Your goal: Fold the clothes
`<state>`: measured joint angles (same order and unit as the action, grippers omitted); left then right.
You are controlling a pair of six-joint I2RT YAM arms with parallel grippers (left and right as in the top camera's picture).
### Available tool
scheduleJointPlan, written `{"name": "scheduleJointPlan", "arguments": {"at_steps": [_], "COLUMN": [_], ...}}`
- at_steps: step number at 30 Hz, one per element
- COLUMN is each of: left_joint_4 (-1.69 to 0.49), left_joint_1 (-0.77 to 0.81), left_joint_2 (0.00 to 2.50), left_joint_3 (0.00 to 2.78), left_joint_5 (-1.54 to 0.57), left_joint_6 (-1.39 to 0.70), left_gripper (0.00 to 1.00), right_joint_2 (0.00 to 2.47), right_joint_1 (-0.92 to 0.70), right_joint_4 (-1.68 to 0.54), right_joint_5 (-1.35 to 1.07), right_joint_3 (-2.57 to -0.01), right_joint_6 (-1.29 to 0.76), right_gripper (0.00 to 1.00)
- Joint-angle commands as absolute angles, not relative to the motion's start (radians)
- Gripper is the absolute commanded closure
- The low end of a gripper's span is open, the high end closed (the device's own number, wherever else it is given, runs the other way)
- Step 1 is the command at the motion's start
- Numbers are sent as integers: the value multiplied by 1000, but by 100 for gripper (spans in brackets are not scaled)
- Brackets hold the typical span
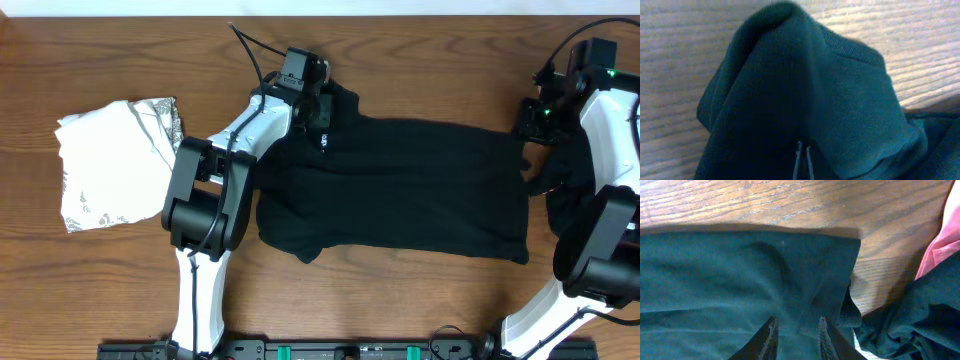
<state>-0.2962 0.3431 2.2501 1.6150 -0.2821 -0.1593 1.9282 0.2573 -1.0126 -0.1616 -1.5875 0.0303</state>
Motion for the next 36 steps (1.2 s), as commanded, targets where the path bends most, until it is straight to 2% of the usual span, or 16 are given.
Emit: {"name": "scheduleJointPlan", "arguments": {"at_steps": [1,10,16,19,23,28,33,36], "left_joint_4": [-265,-139,-132,-89,72,291,327,318], "left_joint_1": [340,340,337,322,278,195,113,81], "left_joint_2": [2258,2314,2406,2426,2428,2428,2429,2428], "left_joint_3": [1622,1622,1623,1623,1623,1624,1643,1662], "left_joint_5": [-284,-277,-301,-234,-91,-30,-44,-146], "left_joint_6": [-150,-181,-215,-215,-214,-269,-373,-376], "left_gripper": [92,92,92,93,94,94,94,94], "right_joint_2": [1915,1915,1915,1915,1915,1915,1915,1915], "right_joint_1": [254,245,223,214,198,163,142,136], "right_joint_4": [-1015,-1087,-1123,-1124,-1140,-1136,-1111,-1097], "right_joint_5": [-154,-161,-162,-162,-162,-162,-170,-188], "right_joint_3": [-1595,-1595,-1595,-1595,-1595,-1595,-1595,-1595], "right_joint_6": [34,31,30,30,30,31,31,31], "right_gripper": [74,80,82,82,82,81,79,78]}}
